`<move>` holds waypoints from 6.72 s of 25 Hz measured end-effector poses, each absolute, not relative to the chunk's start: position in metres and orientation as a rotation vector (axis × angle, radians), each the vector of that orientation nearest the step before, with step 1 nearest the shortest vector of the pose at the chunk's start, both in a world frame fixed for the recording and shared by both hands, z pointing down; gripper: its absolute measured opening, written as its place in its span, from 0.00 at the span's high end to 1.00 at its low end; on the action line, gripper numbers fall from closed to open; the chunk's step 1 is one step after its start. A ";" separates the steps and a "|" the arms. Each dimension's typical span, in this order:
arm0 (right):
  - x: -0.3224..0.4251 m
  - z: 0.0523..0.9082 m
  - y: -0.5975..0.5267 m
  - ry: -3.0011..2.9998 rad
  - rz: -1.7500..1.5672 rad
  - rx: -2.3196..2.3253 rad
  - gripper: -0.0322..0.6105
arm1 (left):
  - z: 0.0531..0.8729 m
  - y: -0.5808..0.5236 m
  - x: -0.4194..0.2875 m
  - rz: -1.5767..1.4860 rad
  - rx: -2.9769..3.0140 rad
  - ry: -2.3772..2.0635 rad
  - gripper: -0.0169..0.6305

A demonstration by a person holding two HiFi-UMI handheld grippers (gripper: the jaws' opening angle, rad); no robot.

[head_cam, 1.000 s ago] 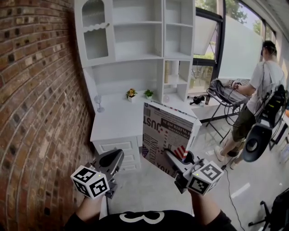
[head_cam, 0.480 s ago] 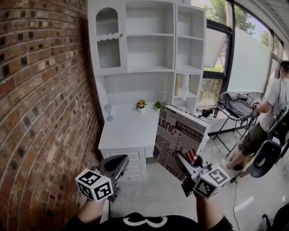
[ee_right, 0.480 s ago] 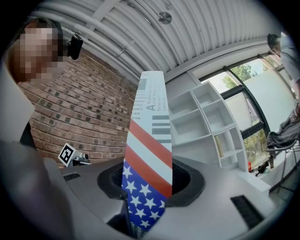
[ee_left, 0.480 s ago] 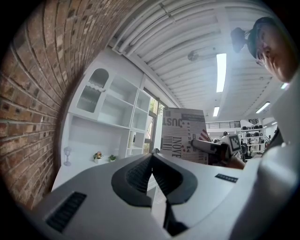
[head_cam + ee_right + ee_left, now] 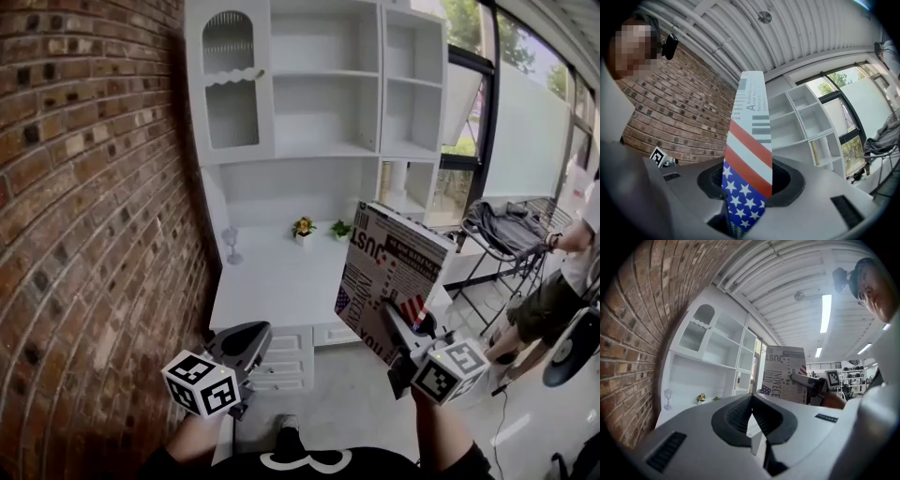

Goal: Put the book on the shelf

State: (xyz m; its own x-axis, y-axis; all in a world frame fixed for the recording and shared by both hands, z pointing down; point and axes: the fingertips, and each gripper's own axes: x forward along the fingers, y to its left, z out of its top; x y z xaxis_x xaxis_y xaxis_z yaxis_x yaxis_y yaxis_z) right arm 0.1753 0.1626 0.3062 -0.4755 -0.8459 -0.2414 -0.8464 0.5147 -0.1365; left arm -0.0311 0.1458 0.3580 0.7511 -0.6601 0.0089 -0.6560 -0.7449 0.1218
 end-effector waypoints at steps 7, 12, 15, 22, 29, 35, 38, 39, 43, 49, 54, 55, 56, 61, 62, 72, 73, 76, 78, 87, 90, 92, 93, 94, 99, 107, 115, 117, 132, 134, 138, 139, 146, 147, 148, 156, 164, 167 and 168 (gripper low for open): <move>0.170 0.296 0.078 2.444 0.063 -1.474 0.70 | 0.363 0.054 -0.041 -0.077 2.834 -1.034 0.97; 0.161 0.271 0.000 2.416 0.094 -1.509 0.70 | 0.353 -0.033 -0.051 -0.088 2.833 -1.008 0.97; 0.156 0.255 -0.048 2.391 0.115 -1.526 0.70 | 0.348 -0.087 -0.058 -0.093 2.833 -1.004 0.97; 0.145 0.226 -0.145 2.379 0.194 -1.568 0.70 | 0.352 -0.185 -0.074 -0.104 2.818 -0.996 0.97; 0.140 0.188 -0.194 2.362 0.311 -1.568 0.70 | 0.349 -0.237 -0.091 -0.086 2.840 -1.027 0.97; 0.141 0.161 -0.230 2.354 0.390 -1.596 0.70 | 0.350 -0.259 -0.105 -0.114 2.794 -1.060 0.97; 0.137 0.149 -0.244 2.355 0.419 -1.591 0.70 | 0.355 -0.263 -0.106 -0.115 2.772 -1.063 0.97; 0.135 0.145 -0.249 2.357 0.429 -1.588 0.70 | 0.356 -0.265 -0.107 -0.114 2.767 -1.068 0.97; 0.127 0.137 -0.274 2.366 0.445 -1.583 0.70 | 0.354 -0.272 -0.116 -0.131 2.751 -1.108 0.97; 0.112 0.123 -0.318 2.400 0.460 -1.574 0.70 | 0.352 -0.281 -0.131 -0.122 2.732 -1.186 0.97; 0.103 0.114 -0.363 2.437 0.433 -1.580 0.70 | 0.344 -0.293 -0.144 -0.155 2.702 -1.255 0.97; 0.102 0.113 -0.372 2.444 0.420 -1.581 0.70 | 0.341 -0.295 -0.145 -0.162 2.702 -1.266 0.97; 0.102 0.111 -0.381 2.449 0.407 -1.584 0.70 | 0.339 -0.297 -0.145 -0.167 2.703 -1.276 0.97; 0.098 0.106 -0.423 2.460 0.339 -1.594 0.70 | 0.338 -0.301 -0.144 -0.154 2.711 -1.322 0.97; 0.098 0.106 -0.431 2.461 0.312 -1.589 0.70 | 0.339 -0.301 -0.144 -0.148 2.710 -1.334 0.97; 0.094 0.098 -0.495 2.410 0.267 -1.710 0.70 | 0.340 -0.306 -0.154 -0.182 2.665 -1.407 0.97; 0.093 0.099 -0.500 2.411 0.265 -1.719 0.70 | 0.340 -0.307 -0.155 -0.181 2.659 -1.412 0.97; 0.091 0.102 -0.514 2.410 0.249 -1.744 0.70 | 0.342 -0.308 -0.158 -0.174 2.645 -1.421 0.97; 0.089 0.104 -0.522 2.408 0.238 -1.753 0.70 | 0.344 -0.308 -0.160 -0.173 2.639 -1.426 0.97; 0.076 0.113 -0.542 2.456 0.229 -1.780 0.70 | 0.340 -0.309 -0.173 -0.184 2.619 -1.472 0.97; 0.076 0.115 -0.550 2.473 0.208 -1.784 0.70 | 0.340 -0.309 -0.174 -0.183 2.618 -1.477 0.97; 0.075 0.118 -0.556 2.495 0.175 -1.791 0.70 | 0.339 -0.309 -0.175 -0.184 2.616 -1.481 0.97; 0.075 0.120 -0.559 2.504 0.156 -1.796 0.70 | 0.339 -0.309 -0.176 -0.185 2.615 -1.484 0.97; 0.075 0.122 -0.562 2.510 0.140 -1.800 0.70 | 0.338 -0.309 -0.177 -0.186 2.614 -1.486 0.97; 0.071 0.123 -0.564 2.552 0.123 -1.784 0.71 | 0.339 -0.309 -0.179 -0.190 2.614 -1.493 0.97; 0.064 0.111 -0.547 2.604 0.203 -1.699 0.54 | 0.334 -0.307 -0.168 -0.191 2.647 -1.457 0.97; 0.089 0.105 -0.501 2.548 0.412 -1.731 0.47 | 0.325 -0.301 -0.151 -0.232 2.676 -1.400 0.97; 0.098 0.106 -0.480 2.536 0.454 -1.707 0.47 | 0.322 -0.300 -0.143 -0.231 2.695 -1.372 0.97; 0.090 0.236 -0.304 2.702 0.325 -1.234 0.91 | 0.307 -0.282 -0.066 -0.215 2.845 -1.055 0.97; 0.083 0.255 -0.296 2.717 0.251 -1.207 0.93 | 0.302 -0.278 -0.057 -0.227 2.860 -1.020 0.97; 0.075 0.268 -0.270 2.661 0.085 -1.038 0.93 | 0.304 -0.268 -0.048 -0.216 2.880 -0.988 0.97; 0.075 0.269 -0.263 2.648 0.069 -1.006 0.93 | 0.305 -0.266 -0.046 -0.206 2.883 -0.982 0.97; 0.056 0.294 -0.250 2.747 0.049 -0.961 0.93 | 0.305 -0.258 -0.051 -0.206 2.887 -0.994 0.97; 0.054 0.295 -0.250 2.750 0.048 -0.961 0.93 | 0.304 -0.257 -0.052 -0.209 2.890 -0.999 0.97; 0.054 0.295 -0.249 2.747 0.043 -0.959 0.93 | 0.304 -0.256 -0.053 -0.212 2.893 -1.002 0.97; 0.059 0.292 -0.249 2.731 0.087 -0.988 0.93 | 0.301 -0.256 -0.057 -0.233 2.896 -1.017 0.97; 0.056 0.294 -0.257 2.741 0.087 -1.021 0.93 | 0.300 -0.262 -0.059 -0.237 2.895 -1.029 0.97; 0.054 0.289 -0.258 2.726 0.101 -1.001 0.94 | 0.301 -0.265 -0.056 -0.233 2.895 -1.023 0.97; 0.055 0.289 -0.259 2.725 0.114 -1.001 0.93 | 0.302 -0.265 -0.055 -0.232 2.896 -1.021 0.97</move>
